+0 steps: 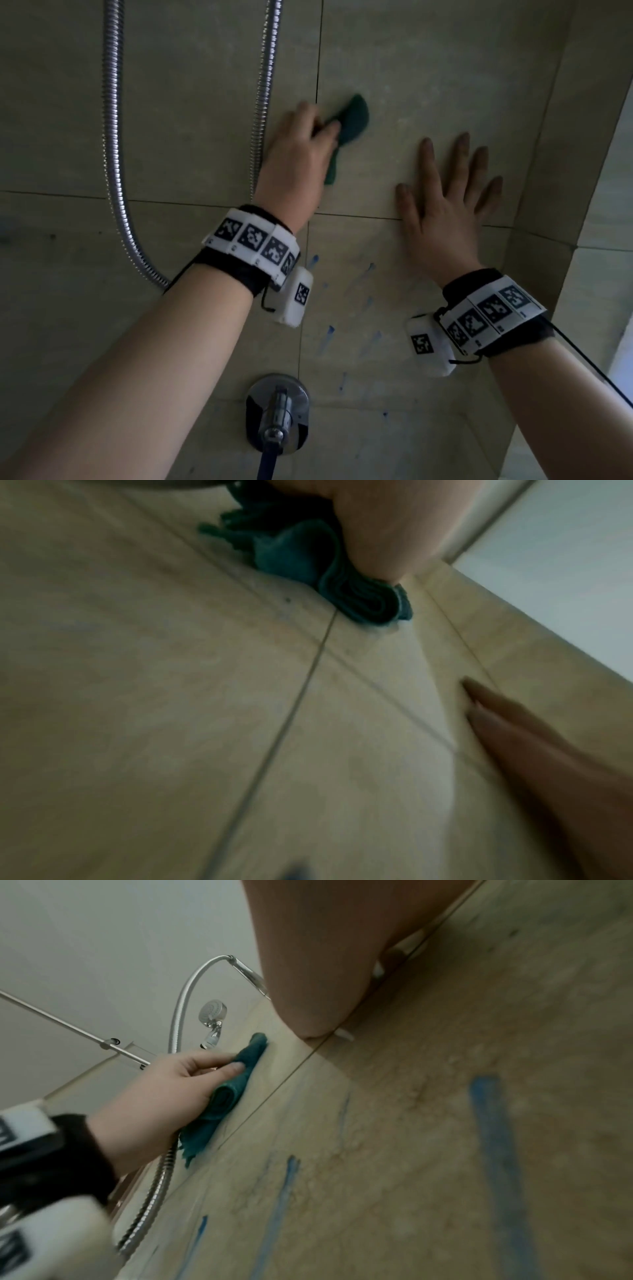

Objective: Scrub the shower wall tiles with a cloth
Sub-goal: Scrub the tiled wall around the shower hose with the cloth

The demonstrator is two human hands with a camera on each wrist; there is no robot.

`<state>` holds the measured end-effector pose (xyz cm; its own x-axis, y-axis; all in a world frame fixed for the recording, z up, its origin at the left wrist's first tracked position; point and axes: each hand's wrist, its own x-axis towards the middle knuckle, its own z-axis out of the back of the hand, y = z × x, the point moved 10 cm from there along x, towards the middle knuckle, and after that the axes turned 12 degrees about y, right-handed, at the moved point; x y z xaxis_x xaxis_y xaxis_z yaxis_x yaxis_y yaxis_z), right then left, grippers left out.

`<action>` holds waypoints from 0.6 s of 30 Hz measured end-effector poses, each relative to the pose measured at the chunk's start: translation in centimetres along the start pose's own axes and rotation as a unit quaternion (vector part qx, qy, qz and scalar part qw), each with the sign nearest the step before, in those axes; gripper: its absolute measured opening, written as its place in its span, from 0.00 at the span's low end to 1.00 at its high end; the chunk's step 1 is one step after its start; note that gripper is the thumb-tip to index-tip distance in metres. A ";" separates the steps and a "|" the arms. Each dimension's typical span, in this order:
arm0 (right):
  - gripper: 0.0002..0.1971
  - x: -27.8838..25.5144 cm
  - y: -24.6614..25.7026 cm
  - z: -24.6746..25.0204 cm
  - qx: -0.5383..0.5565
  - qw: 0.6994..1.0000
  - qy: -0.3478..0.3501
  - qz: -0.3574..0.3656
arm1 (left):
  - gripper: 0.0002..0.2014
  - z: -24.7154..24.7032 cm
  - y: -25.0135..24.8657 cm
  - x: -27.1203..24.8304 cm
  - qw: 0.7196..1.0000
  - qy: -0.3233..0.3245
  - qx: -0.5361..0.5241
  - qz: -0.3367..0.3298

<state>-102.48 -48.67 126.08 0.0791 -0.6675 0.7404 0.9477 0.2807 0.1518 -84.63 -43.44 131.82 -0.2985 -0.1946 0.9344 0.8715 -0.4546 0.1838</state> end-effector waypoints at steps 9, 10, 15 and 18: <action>0.30 0.2 -0.4 -0.2 0.001 1.000 -0.002 0.009 | 0.14 -1.8 -2.9 -0.4 0.999 -0.032 0.026 0.005; 0.30 0.2 -0.5 -0.1 -0.001 1.000 -0.003 0.011 | 0.16 -3.0 -4.2 -1.3 0.999 -0.004 0.036 -0.030; 0.30 0.0 -0.6 0.1 -0.002 1.000 -0.012 0.025 | 0.17 -3.4 -3.8 -3.6 0.996 0.073 0.034 -0.038; 0.30 -0.1 -0.4 0.1 -0.002 1.000 -0.012 0.024 | 0.13 -0.3 1.0 -4.2 0.996 0.021 0.012 0.081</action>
<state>-102.94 -48.65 125.98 0.1163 -0.6363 0.7626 0.9445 0.3084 0.1132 -82.61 -43.32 128.03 -0.1685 -0.3013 0.9385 0.9184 -0.3939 0.0384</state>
